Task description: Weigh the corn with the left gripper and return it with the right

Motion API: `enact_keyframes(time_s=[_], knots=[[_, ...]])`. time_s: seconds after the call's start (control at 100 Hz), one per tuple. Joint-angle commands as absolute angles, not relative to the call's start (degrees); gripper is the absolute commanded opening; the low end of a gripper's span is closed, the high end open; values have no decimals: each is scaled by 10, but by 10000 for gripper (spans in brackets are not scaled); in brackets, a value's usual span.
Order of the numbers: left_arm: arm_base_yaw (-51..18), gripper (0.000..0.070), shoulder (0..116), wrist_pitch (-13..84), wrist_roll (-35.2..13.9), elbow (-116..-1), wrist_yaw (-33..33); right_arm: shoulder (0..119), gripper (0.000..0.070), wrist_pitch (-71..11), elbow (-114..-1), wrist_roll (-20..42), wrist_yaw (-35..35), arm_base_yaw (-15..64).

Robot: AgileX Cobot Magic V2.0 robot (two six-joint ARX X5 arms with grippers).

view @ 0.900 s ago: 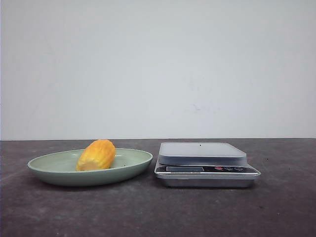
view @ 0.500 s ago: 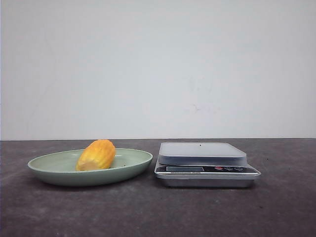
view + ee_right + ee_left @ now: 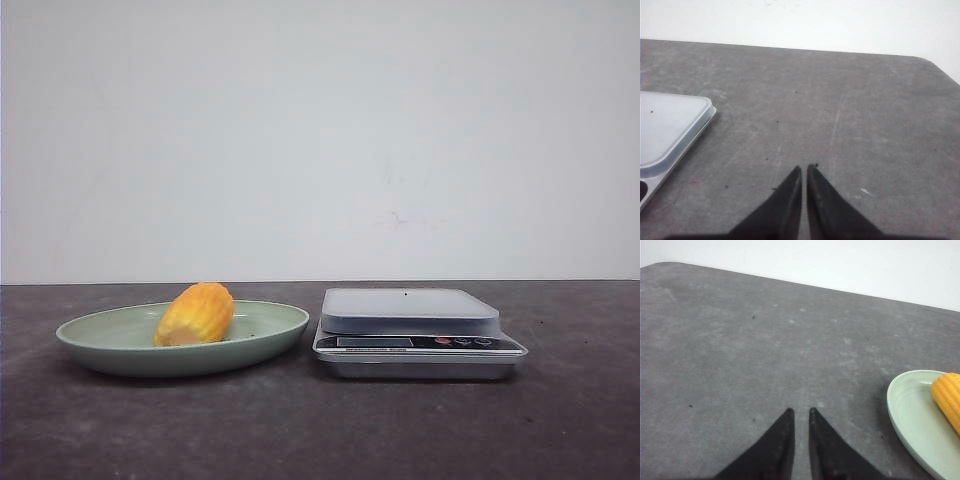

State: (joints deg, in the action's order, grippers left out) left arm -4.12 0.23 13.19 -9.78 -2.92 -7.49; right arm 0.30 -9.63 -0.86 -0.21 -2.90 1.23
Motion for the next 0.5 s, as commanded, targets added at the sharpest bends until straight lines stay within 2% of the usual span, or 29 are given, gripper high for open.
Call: enact_keyframes(time_s=[0.0,0.49], knots=[[-40,22,2,137,-91,-20,-74,2,12,-90,-8,-6,-30,14],[-40,22,2,137,-91,-20,-74,2,12,-90,-8,3,-33,14]])
